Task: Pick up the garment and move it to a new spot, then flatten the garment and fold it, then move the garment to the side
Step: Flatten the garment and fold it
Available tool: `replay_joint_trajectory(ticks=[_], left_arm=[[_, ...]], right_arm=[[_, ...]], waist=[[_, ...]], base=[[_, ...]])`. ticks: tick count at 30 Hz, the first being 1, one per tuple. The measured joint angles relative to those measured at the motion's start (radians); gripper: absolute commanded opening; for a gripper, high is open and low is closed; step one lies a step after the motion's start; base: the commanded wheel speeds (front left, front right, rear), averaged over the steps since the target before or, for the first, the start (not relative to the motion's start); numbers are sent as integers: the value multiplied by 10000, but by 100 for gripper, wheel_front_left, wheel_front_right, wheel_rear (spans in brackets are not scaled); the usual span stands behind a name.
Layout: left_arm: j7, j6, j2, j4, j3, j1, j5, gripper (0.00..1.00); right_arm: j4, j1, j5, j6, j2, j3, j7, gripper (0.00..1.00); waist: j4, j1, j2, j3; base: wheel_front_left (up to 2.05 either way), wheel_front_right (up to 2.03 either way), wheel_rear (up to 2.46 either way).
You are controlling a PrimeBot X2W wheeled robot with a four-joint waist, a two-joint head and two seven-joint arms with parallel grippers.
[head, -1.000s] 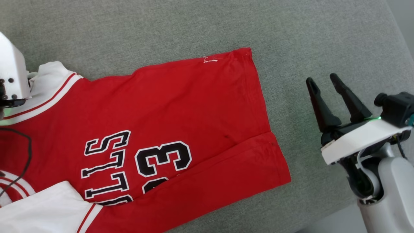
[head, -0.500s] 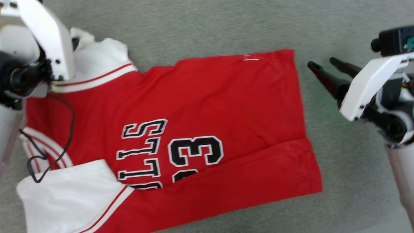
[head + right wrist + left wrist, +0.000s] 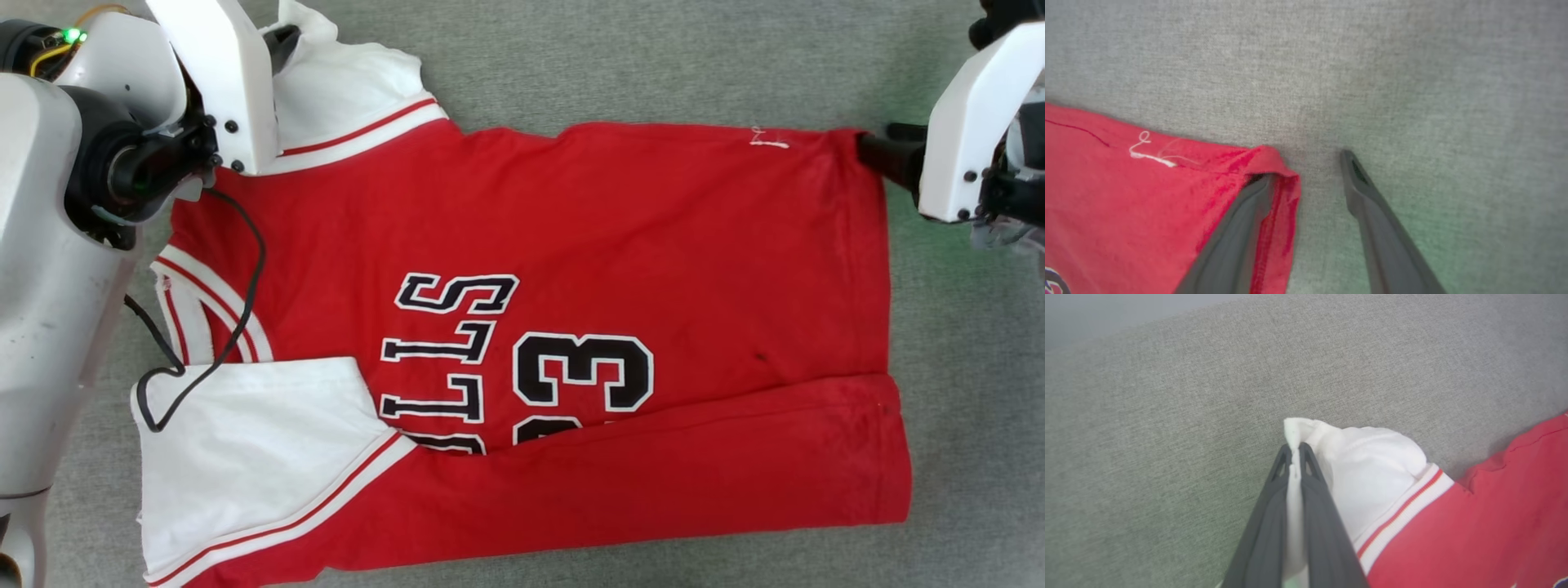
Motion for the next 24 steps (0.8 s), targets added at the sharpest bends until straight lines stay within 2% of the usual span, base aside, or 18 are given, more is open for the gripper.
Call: replay_joint_trajectory(ticks=[6,13,18,24], left_arm=[[-389,-155,-33,211,21,72,-38,0],[-1490,-245,33,35,355,989,-178,0],[-2383,-56,234,-525,606,2557,-305,0],[-3398,428,437,-1354,966,5301,-729,0]], right_arm=[[-167,-1,-316,-2,128,-65,349,0],[-1315,545,-631,-2,-77,-169,-453,0],[-2251,1762,-673,-2,-255,-451,-623,0],[-2876,3822,-639,-2,-52,-982,-621,0]], waist=[[105,1,0,-116],[212,1,0,-832],[358,1,0,-1635],[540,0,0,-2738]], base=[[0,0,0],[0,0,0],[0,0,0],[0,0,0]])
